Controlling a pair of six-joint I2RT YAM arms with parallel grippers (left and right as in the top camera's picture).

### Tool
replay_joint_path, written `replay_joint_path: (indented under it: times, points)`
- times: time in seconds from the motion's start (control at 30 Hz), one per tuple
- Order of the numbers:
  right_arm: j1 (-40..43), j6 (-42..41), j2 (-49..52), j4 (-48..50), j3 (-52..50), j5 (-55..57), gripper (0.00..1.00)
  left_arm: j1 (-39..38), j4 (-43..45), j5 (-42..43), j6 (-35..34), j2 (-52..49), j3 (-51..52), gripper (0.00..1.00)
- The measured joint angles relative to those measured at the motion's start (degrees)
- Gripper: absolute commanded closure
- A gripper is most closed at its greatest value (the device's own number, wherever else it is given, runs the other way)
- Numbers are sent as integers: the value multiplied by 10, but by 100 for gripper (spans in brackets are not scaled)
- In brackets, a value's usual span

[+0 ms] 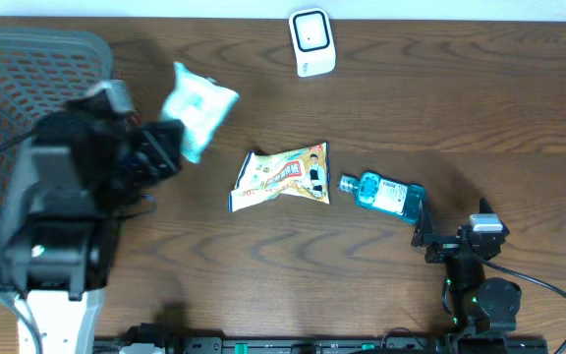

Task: Scan the item barcode
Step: 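Carry the wipes pack out over the table toward the bottle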

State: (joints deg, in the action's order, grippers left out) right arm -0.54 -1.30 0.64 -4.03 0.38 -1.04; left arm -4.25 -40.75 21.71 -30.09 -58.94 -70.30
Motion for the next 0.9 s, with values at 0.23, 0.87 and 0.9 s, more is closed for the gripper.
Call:
replay_joint_path:
  times: [0.23,0.87,0.9]
  points:
    - [0,0,0,0,0,0,1,-123,-6,-82,6,-79,0,93]
    - [0,0,0,0,0,0,1,-301,103,-118,16,-342,0,93]
    - [0,0,0,0,0,0,1,-309,109,-118,16,-352,0,93]
